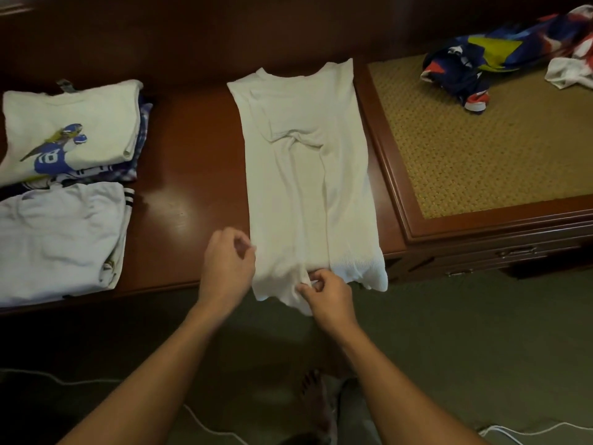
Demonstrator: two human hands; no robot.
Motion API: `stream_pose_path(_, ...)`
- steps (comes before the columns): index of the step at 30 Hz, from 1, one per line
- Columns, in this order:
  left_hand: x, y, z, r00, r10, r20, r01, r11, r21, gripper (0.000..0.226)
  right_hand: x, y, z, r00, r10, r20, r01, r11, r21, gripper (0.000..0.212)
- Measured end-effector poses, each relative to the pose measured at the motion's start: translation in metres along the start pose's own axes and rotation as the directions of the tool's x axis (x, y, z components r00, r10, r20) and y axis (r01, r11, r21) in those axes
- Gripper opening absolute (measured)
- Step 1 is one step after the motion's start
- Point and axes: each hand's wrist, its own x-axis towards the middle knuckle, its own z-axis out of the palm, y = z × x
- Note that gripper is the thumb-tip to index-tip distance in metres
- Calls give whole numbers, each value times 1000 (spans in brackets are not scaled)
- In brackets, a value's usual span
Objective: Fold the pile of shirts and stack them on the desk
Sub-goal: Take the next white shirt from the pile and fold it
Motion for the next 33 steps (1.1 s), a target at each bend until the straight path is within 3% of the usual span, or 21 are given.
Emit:
stream_pose_path(2,-25,-15,9,986,-166,-11,164,982,-98,12,-4,3,-5,999,-41,33,41,999,-13,19)
stream_pose_path(4,-47,-32,22,969,-246,18,246,958,-146,15,-11,3,-16,997,-64,48,61,996,63,15)
stream_pose_path(7,-66,-46,40,914,-369,170,406,842,-355,43,-19,2,-32,995,-35,92,12,969,248,6)
stream_pose_path(9,-71,-40,45,845,-356,398,531,644,-551,47,-20,-1,-38,985,23,169,-77,944,320,9)
stream_pose_path(11,-72,-37,48,818,-270,509,558,588,-585,42,-20,-4,-42,970,79,228,-148,942,301,11)
stream_pose_path(16,-78,-31,54,847,-202,491,484,673,-558,56,-16,-9,-45,939,99,330,-220,910,353,19)
stream_pose_path(21,-102,-28,62,948,-202,244,300,824,-481,72,-25,-22,-45,923,82,377,-235,895,380,20)
stream_pose_path(24,-113,-28,60,994,-108,-3,98,915,-391,54,-36,-33,-47,938,61,341,-175,932,316,17)
stream_pose_path(27,-109,-38,54,972,112,-204,-156,964,-214,29,-42,-37,-51,957,29,289,-109,958,264,16)
stream_pose_path(30,-104,-44,52,954,217,-207,-249,958,-141,28,-42,-37,-53,956,18,292,-127,924,362,17)
stream_pose_path(33,-109,-41,54,978,207,-29,-209,967,-145,59,-40,-33,-48,949,25,315,-163,892,421,19)
